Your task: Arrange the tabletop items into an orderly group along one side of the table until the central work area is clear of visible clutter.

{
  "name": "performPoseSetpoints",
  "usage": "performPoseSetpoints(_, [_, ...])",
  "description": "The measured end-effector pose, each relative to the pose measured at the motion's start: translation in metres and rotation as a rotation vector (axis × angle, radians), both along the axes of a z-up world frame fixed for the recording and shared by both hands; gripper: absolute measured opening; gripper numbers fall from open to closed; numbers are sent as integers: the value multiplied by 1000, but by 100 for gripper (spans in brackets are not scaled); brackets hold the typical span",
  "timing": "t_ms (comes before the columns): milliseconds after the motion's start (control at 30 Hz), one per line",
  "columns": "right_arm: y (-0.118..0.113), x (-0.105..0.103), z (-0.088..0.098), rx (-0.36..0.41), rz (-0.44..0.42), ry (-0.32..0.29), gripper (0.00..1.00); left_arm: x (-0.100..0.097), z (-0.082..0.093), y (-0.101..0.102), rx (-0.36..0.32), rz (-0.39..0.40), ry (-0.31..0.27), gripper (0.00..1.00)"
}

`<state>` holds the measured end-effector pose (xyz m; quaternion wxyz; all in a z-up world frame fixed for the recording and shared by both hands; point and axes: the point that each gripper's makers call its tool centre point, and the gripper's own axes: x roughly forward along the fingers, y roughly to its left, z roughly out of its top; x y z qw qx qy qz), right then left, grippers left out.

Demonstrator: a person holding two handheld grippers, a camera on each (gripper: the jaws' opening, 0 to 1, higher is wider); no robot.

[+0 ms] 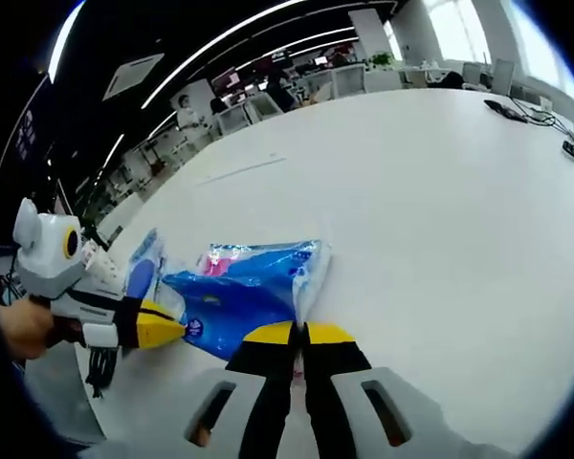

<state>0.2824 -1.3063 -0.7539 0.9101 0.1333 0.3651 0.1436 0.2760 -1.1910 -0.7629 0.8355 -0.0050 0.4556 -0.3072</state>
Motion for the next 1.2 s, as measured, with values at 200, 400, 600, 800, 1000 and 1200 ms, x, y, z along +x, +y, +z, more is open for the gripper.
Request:
performPoseSetpoints(200, [1,0,-2,-22,12,-5,2,2,-1,1,2,13,5,2])
performPoseSetpoints(400, [2,1,-4,-48,30,-8,11,0,0,2,3,15,5,6])
performPoseSetpoints(600, [4,0,0,-86,52,-34,25,1,3,4,9,17,-20,20])
performPoseSetpoints(800, [-1,2,8,-120,42,-94,40,6,19,7,-7,16,-104,34])
performPoseSetpoints(1000, [-10,-4,15,-150,11,-148,65,6,29,10,-19,-7,-174,65])
performPoseSetpoints(1200, [-15,-11,23,-191,-16,-159,85,4,38,22,-19,16,-220,90])
